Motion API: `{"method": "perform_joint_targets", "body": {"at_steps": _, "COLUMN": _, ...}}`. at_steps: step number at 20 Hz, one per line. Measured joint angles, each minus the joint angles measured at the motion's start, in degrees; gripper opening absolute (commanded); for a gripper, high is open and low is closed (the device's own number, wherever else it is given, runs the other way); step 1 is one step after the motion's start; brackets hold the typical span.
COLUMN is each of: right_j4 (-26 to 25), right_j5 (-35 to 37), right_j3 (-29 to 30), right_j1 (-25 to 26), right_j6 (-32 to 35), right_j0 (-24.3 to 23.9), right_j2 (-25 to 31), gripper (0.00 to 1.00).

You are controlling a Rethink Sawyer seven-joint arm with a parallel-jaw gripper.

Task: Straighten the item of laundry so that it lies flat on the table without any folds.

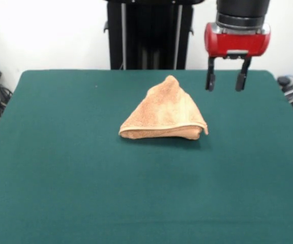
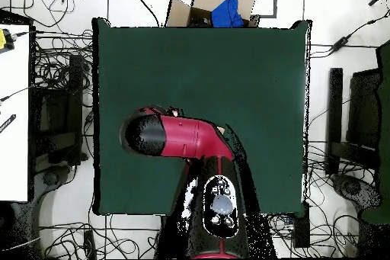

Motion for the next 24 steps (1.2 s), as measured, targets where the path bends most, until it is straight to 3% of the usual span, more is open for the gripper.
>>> {"method": "perform_joint_targets", "body": {"at_steps": 14, "right_j4": 0.01, "right_j5": -0.02, "right_j3": 0.32, "right_j1": 3.25, "right_j6": 0.00, "right_j0": -4.96, "right_j2": 3.21, "gripper": 1.00}}
{"method": "perform_joint_targets", "body": {"at_steps": 24, "right_j4": 0.02, "right_j5": -0.04, "right_j3": 0.31, "right_j1": 5.57, "right_j6": 0.00, "right_j0": -5.98, "right_j2": 3.73, "gripper": 1.00}}
